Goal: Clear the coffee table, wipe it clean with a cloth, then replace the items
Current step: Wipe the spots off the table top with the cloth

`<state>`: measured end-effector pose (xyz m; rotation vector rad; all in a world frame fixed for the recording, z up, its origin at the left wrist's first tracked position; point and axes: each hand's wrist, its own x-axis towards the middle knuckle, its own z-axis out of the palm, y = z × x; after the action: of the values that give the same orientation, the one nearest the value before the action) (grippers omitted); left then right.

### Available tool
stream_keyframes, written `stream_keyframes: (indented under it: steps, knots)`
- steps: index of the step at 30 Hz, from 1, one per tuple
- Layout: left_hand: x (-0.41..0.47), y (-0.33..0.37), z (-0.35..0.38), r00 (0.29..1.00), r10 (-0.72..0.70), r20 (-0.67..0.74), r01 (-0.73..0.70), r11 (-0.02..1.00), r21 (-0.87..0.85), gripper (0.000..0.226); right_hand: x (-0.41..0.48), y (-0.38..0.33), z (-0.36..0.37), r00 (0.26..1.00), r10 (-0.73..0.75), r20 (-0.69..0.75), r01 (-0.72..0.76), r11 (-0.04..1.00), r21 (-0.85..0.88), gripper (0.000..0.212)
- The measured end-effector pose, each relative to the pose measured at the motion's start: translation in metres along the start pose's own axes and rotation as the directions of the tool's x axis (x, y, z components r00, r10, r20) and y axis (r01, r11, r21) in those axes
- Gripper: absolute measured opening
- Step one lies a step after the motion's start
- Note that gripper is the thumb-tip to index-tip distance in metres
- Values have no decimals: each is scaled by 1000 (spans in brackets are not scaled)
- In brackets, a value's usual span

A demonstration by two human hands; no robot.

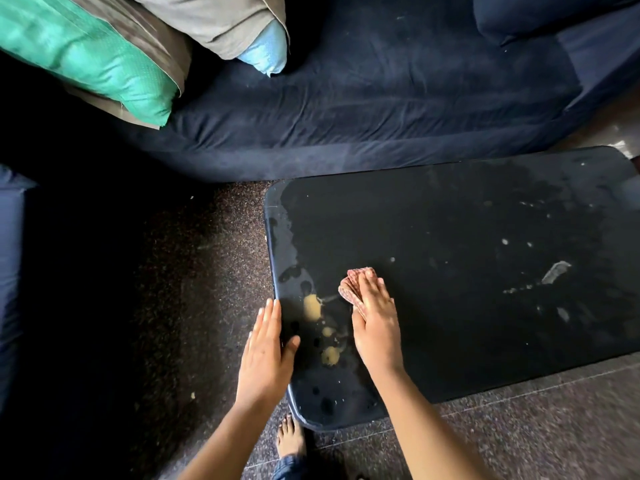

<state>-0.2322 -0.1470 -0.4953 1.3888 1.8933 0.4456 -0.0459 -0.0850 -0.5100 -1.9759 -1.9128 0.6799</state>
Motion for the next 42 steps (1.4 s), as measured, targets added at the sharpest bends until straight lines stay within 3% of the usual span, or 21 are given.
stream_keyframes:
  steps: [3, 6, 8, 11, 13, 14, 16, 18, 20, 21, 24, 26, 28, 30, 32, 33, 35, 38, 40, 42]
  knots:
    - [-26, -4, 12, 998, -48, 36, 50, 997, -53, 72, -18, -9, 7, 994, -98, 42, 100, 994, -46, 63]
    - [-33, -3, 15, 995, -92, 43, 97, 987, -126, 70, -25, 7, -4, 898, -374, 234, 400, 914, -73, 63]
    - [-33, -3, 15, 994, -95, 46, 100, 987, -127, 70, -19, 22, -13, 861, -442, 251, 478, 871, -109, 61]
    - [-34, -4, 15, 993, -102, 64, 109, 988, -112, 70, -17, 21, -10, 970, -221, 105, 228, 971, -68, 61]
    - [-34, -5, 16, 992, -100, 72, 108, 988, -107, 69, -26, 7, 1, 996, -74, 42, 76, 996, -50, 60]
    - [-33, -5, 16, 993, -97, 73, 105, 988, -111, 69, -32, 1, 5, 997, -74, 27, 76, 996, -55, 60]
    - [-33, -5, 16, 993, -90, 77, 99, 988, -119, 69, -45, -1, 7, 973, -216, 85, 224, 970, -91, 60]
    - [-33, -6, 17, 994, -80, 72, 88, 989, -119, 69, -49, 9, -3, 875, -431, 218, 466, 873, -144, 60]
    - [-34, -6, 18, 995, -80, 67, 88, 989, -119, 68, -41, 25, -13, 797, -534, 280, 589, 790, -171, 60]
    - [-34, -6, 18, 994, -85, 67, 92, 988, -120, 68, -36, 31, -16, 819, -509, 266, 559, 812, -168, 58]
    - [-34, -7, 19, 993, -94, 70, 101, 988, -112, 67, -31, 30, -14, 971, -208, 116, 220, 970, -101, 58]
    - [-34, -7, 20, 992, -102, 71, 110, 986, -125, 67, -40, 15, -6, 993, -108, 50, 112, 990, -88, 61]
    - [-34, -7, 22, 993, -102, 66, 111, 984, -143, 67, -52, 6, -1, 970, -226, 93, 237, 964, -120, 60]
    - [-35, -9, 23, 993, -99, 58, 107, 983, -151, 67, -59, 14, -4, 872, -434, 227, 472, 868, -154, 59]
    - [-34, -10, 24, 993, -103, 57, 111, 980, -166, 66, -55, 31, -14, 813, -512, 278, 567, 805, -175, 60]
    - [-34, -10, 24, 993, -105, 58, 114, 978, -176, 66, -54, 38, -17, 847, -468, 251, 515, 841, -168, 60]
    - [-35, -10, 25, 991, -115, 62, 126, 973, -196, 66, -57, 41, -19, 956, -256, 147, 273, 956, -109, 61]
    - [-35, -11, 27, 990, -125, 68, 137, 968, -210, 66, -71, 19, -5, 998, -47, 49, 51, 996, -80, 64]
    - [-35, -11, 28, 988, -137, 68, 149, 964, -222, 66, -81, 2, 5, 992, -111, 51, 116, 989, -92, 62]
    - [-35, -12, 29, 989, -134, 68, 147, 962, -231, 66, -88, -2, 9, 958, -256, 133, 271, 956, -114, 58]
